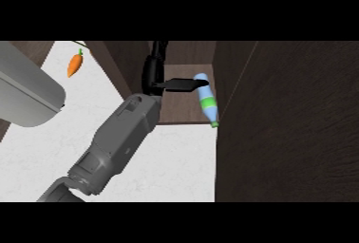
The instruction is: Pick up the bottled water, place it into the cabinet and close the cabinet
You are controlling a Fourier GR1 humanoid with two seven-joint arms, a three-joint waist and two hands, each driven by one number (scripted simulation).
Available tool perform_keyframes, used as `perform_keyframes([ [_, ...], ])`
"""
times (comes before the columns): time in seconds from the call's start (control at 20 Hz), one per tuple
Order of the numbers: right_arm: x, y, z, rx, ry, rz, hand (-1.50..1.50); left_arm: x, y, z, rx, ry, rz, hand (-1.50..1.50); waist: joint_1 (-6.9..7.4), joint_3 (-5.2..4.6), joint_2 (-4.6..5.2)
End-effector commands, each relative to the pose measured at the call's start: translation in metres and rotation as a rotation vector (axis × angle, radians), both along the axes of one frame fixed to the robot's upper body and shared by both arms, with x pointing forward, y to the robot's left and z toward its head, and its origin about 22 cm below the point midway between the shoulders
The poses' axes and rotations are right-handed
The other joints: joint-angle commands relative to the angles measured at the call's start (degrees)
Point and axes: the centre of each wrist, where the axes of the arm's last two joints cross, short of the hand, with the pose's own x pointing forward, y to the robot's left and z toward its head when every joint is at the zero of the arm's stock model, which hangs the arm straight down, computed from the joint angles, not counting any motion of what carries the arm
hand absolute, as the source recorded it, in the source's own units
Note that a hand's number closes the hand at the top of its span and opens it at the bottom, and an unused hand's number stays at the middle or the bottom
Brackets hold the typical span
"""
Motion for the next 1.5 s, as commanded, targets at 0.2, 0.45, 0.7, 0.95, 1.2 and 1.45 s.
perform_keyframes([
  [0.2,-0.004,0.012,0.024,-0.003,-0.043,-0.002,-1.50,-0.051,-0.017,-0.023,-0.132,0.020,-0.173,-1.50,0.18,-0.01,-0.20],
  [0.45,-0.011,0.010,0.033,-0.013,-0.040,-0.020,-1.50,-0.079,-0.017,-0.020,-0.200,-0.035,-0.274,-1.50,1.62,0.01,-0.45],
  [0.7,-0.001,0.014,0.030,-0.029,-0.056,-0.038,-1.50,-0.121,-0.012,-0.029,-0.227,-0.037,-0.331,-1.50,1.80,0.00,-0.14],
  [0.95,-0.001,0.005,0.028,-0.115,-0.057,0.131,-1.50,-0.154,-0.001,-0.032,-0.246,-0.005,-0.344,1.50,1.50,0.02,-0.20],
  [1.2,-0.001,0.004,0.034,-0.232,0.006,0.300,1.50,-0.180,0.033,-0.038,-0.247,0.023,-0.336,1.50,2.18,-0.01,-0.30],
  [1.45,-0.007,0.011,0.056,-0.257,-0.057,0.450,1.50,-0.200,0.083,-0.034,-0.242,0.004,-0.271,-1.50,1.89,-0.06,-0.39],
])
